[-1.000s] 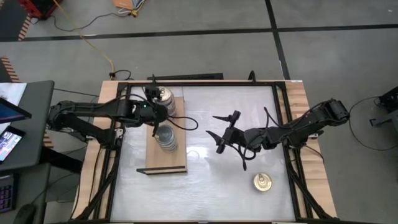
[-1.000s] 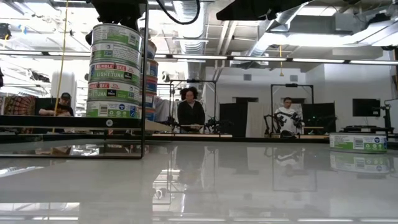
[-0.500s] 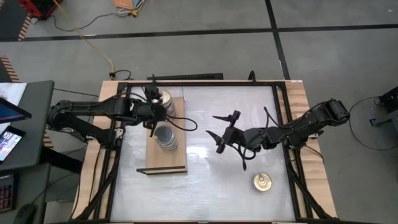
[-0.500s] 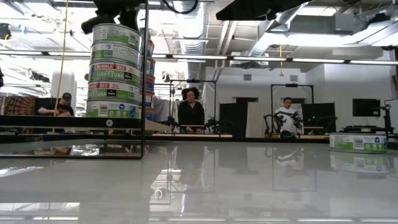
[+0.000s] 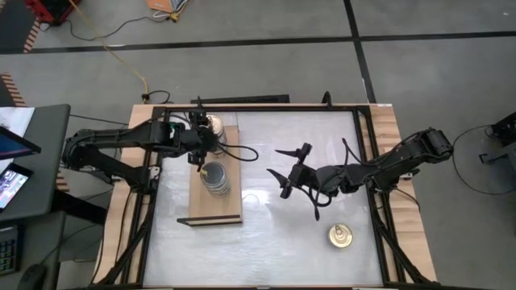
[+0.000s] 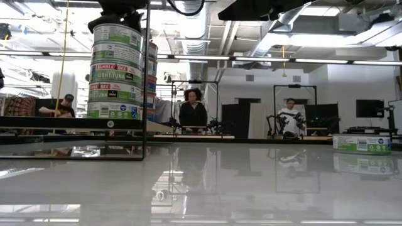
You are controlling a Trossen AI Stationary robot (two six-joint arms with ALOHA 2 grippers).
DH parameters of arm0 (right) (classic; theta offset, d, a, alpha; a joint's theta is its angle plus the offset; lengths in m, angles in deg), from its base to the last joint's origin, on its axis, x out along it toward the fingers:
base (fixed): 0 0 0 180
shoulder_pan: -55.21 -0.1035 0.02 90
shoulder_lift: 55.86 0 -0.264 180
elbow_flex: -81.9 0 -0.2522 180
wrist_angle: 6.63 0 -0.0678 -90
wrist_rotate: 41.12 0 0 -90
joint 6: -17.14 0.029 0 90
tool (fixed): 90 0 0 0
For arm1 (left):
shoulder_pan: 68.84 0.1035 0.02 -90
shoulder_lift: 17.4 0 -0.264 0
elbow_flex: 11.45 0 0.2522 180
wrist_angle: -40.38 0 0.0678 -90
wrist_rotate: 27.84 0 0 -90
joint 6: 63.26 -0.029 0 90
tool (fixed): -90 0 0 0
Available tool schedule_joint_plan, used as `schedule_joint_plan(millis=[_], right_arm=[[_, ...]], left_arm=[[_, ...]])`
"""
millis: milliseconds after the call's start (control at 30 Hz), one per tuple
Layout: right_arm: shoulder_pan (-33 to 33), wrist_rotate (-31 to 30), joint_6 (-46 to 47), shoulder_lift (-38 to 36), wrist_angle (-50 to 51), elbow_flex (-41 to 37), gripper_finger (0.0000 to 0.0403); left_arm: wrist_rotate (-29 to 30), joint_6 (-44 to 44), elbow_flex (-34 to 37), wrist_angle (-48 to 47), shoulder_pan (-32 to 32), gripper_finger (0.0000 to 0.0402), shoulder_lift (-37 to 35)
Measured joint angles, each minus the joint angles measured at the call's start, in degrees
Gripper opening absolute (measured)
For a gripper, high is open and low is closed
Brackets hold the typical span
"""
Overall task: Stack canned seafood by type on shelf
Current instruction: Stack the green tuna can on top of the other green tuna can on the shelf
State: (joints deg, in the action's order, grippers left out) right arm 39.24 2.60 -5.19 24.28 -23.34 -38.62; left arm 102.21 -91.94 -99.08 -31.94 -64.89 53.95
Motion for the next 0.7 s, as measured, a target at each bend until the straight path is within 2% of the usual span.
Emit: schedule_joint_plan(millis=[200, 367, 567, 700], right_arm=[[0.0, 0.0, 1.71, 0.0, 0.03, 0.0, 0.0336], [0.0, -0.01, 4.79, -0.89, 1.49, 0.16, 0.0336], [-0.78, -0.05, 13.66, -4.64, 18.95, 3.8, 0.033], [-1.78, -0.19, 18.42, -6.93, 24.81, 4.44, 0.0323]], left_arm=[[-2.23, 2.14, -0.83, 0.03, -0.98, 0.0306, -0.95], [-5.99, 5.28, -4.51, 4.86, -3.47, 0.0306, -0.99], [-13.02, 16.25, -3.89, 18.2, -8.4, 0.0306, -1.01], [-19.78, 23.25, -1.45, 28.47, -10.91, 0.0306, -0.65]])
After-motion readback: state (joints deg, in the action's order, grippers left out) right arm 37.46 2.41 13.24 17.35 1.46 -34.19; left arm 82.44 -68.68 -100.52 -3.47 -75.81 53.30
